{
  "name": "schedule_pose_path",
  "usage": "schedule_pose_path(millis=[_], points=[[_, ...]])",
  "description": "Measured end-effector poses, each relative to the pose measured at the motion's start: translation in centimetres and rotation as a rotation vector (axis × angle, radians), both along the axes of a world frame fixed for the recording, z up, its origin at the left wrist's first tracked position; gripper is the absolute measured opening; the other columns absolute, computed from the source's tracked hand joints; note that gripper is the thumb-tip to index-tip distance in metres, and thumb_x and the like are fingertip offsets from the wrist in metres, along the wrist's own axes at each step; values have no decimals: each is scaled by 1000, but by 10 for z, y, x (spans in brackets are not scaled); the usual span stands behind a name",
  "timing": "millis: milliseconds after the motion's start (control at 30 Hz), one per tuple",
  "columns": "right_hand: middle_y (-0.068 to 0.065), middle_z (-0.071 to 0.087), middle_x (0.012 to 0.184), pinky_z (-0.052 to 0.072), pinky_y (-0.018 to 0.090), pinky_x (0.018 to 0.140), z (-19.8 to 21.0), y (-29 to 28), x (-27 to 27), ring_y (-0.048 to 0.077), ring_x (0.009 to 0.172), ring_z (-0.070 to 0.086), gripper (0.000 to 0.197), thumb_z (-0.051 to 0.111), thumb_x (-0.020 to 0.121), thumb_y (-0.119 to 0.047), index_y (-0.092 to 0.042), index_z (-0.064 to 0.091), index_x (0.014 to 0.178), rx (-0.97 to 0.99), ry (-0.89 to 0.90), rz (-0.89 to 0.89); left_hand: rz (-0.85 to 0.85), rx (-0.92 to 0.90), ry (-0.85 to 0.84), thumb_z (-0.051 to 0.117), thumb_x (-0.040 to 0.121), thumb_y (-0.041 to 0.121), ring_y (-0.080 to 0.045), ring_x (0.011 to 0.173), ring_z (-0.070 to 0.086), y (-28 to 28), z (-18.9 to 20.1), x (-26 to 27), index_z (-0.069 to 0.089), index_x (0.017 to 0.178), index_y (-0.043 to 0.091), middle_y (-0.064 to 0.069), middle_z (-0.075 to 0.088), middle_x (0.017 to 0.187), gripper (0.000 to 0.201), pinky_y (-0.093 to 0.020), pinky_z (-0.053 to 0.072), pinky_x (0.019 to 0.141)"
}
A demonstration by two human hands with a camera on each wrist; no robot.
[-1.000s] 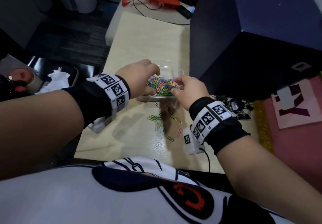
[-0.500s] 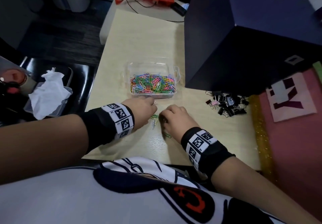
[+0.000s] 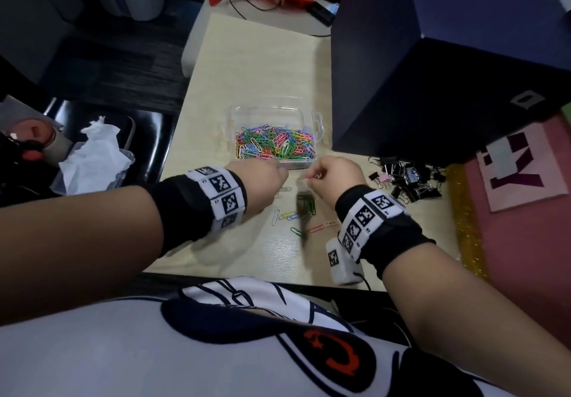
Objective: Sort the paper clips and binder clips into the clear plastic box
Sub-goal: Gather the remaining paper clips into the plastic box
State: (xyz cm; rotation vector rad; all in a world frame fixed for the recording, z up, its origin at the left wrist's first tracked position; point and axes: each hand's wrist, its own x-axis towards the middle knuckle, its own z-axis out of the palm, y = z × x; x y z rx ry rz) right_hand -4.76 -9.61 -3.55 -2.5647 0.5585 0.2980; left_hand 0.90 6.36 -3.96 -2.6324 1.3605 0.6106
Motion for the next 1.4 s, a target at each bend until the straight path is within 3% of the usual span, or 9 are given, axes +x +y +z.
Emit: schedule_pose_path(millis=[167,300,433,500,567,700,967,1167,1400], points=[[-3,68,100,49,26,89,22,8,26,13,88,64,11,65,86,-19,-23,68,95,142,-262,-75,175,-270,-68,47,93,19,-35,97,57,6,26,30,54,110,9,-14,53,110,21,-41,46,80],[0,62,121,43,31,101,32,8,23,18,110,59,31,57,90,-19,-22,60,121,61,-221,-10,283,-364,-69,48,94,22,-33,100,57,15,32,44,60,110,14,-11,56,109,22,-38,47,81],[10,54,122,45,30,90,28,1,0,27,107,58,37,55,91,-25,-15,51,126,-134,138,9,222,-226,-47,47,92,21,-32,101,58,15,20,31,61,108,18,-8,60,108,22,-36,49,81],[12,51,121,49,34,87,19,6,-16,29,108,56,47,56,90,-34,-9,48,128,-265,469,176,148,-98,-17,49,91,19,-29,104,58,12,5,20,59,115,19,-6,59,115,26,-36,49,83],[12,43,121,49,38,89,5,12,-30,28,109,52,60,64,81,-39,-7,43,127,-332,571,253,75,-11,3,55,88,16,-27,102,59,11,-9,13,54,122,18,-5,56,118,34,-38,53,82],[10,36,126,49,38,90,-17,19,-41,29,106,57,60,70,78,-23,-10,38,127,-175,394,126,32,77,-34,67,76,10,-30,97,60,4,-25,8,39,130,13,-8,49,115,61,-38,53,71],[7,42,127,43,34,97,-25,15,-39,28,109,53,50,60,87,-17,-24,45,134,-97,139,340,-9,91,-108,62,85,14,-29,88,62,-1,-22,8,57,100,12,-9,57,101,16,-38,53,68],[9,48,118,47,38,89,-30,13,-32,32,106,54,37,51,90,-13,-16,52,127,-205,155,450,-21,136,-78,64,79,12,-29,93,62,-1,-23,3,56,107,11,-10,59,105,29,-40,55,78],[11,54,114,49,39,88,-32,15,-24,31,103,58,23,48,93,-15,-11,56,115,-246,204,392,109,33,-40,43,93,14,-31,94,58,13,-31,-2,53,106,5,-14,57,106,18,-33,39,65]])
